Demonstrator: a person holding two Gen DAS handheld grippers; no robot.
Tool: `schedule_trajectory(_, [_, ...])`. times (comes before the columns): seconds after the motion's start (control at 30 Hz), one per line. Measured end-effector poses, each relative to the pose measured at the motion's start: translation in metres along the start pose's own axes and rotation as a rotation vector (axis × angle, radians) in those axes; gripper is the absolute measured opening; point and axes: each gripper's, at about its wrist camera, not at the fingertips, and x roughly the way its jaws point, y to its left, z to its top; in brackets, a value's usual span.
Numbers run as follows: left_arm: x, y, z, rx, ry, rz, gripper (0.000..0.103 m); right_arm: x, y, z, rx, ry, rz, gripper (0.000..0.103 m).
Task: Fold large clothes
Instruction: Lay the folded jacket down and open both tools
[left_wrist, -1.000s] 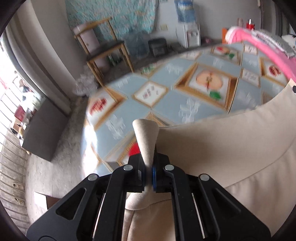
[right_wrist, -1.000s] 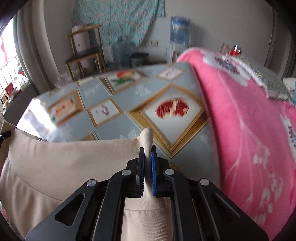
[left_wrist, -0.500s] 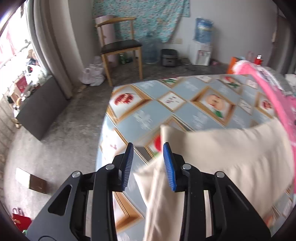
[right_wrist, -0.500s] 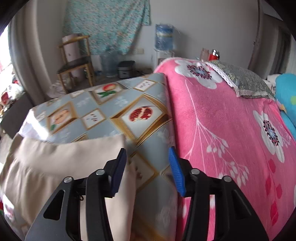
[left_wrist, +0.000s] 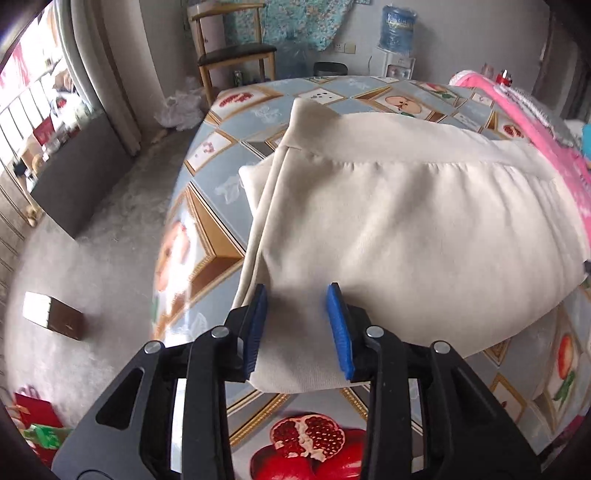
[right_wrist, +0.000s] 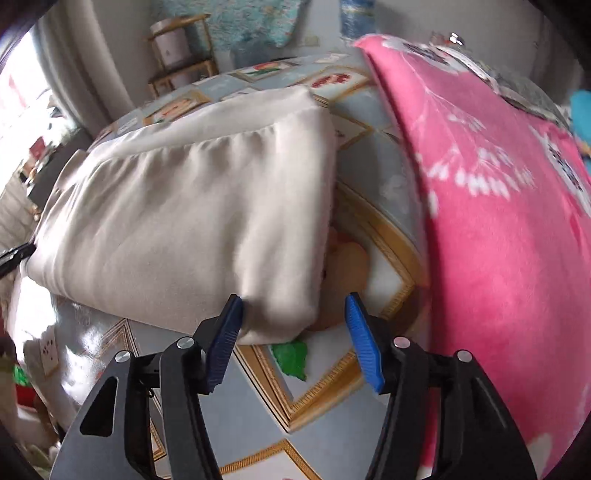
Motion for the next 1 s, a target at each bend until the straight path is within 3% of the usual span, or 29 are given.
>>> schedule_trajectory(0.13, [-0.031,-0.002,0.005,0.013,-0.071,0.003,0.033,-0.036,0.015,0.008,-0.035,-0.092,-0.072,0.055])
schedule_trajectory(0.23, [-0.039,-0.009,0.025,0.019,-0.114,-0.027,0.033,-0.049,0.039,0.031,-0.073,-0.174,-0.015,0.055])
schedule_trajectory(0.33, [-0.027,-0.025,0.054,0.007,-0.117,-0.094,0.033,-0.035,0.066,0.06,-0.125,-0.204,0.028,0.055])
schedule_trajectory(0.47, [0.007,-0.037,0.093,-0.027,-0.086,-0.139,0.033,0.002,0.084,0.101,-0.102,-0.187,0.092,0.055])
schedule_trajectory(0.6, [0.057,-0.022,0.122,-0.076,-0.047,-0.024,0.033,0.042,0.079,0.13,-0.048,-0.173,0.06,0.055])
schedule_trajectory(0.7, [0.094,0.011,0.124,-0.193,0.048,0.013,0.038,0.084,0.046,0.142,0.047,-0.066,-0.026,0.056])
schedule_trajectory(0.77, [0.095,0.03,0.118,-0.271,0.047,-0.044,0.04,0.091,0.033,0.143,0.102,-0.031,0.036,0.054])
schedule_trajectory(0.8, [0.092,0.033,0.118,-0.273,0.042,-0.029,0.04,0.085,0.037,0.144,0.087,-0.032,0.018,0.053])
schedule_trajectory(0.87, [0.082,0.032,0.119,-0.263,0.013,-0.007,0.039,0.071,0.053,0.151,0.052,-0.062,-0.013,0.053])
schedule_trajectory(1.0, [0.061,0.009,0.132,-0.191,-0.057,-0.015,0.036,0.063,0.107,0.168,-0.032,-0.089,0.118,0.054])
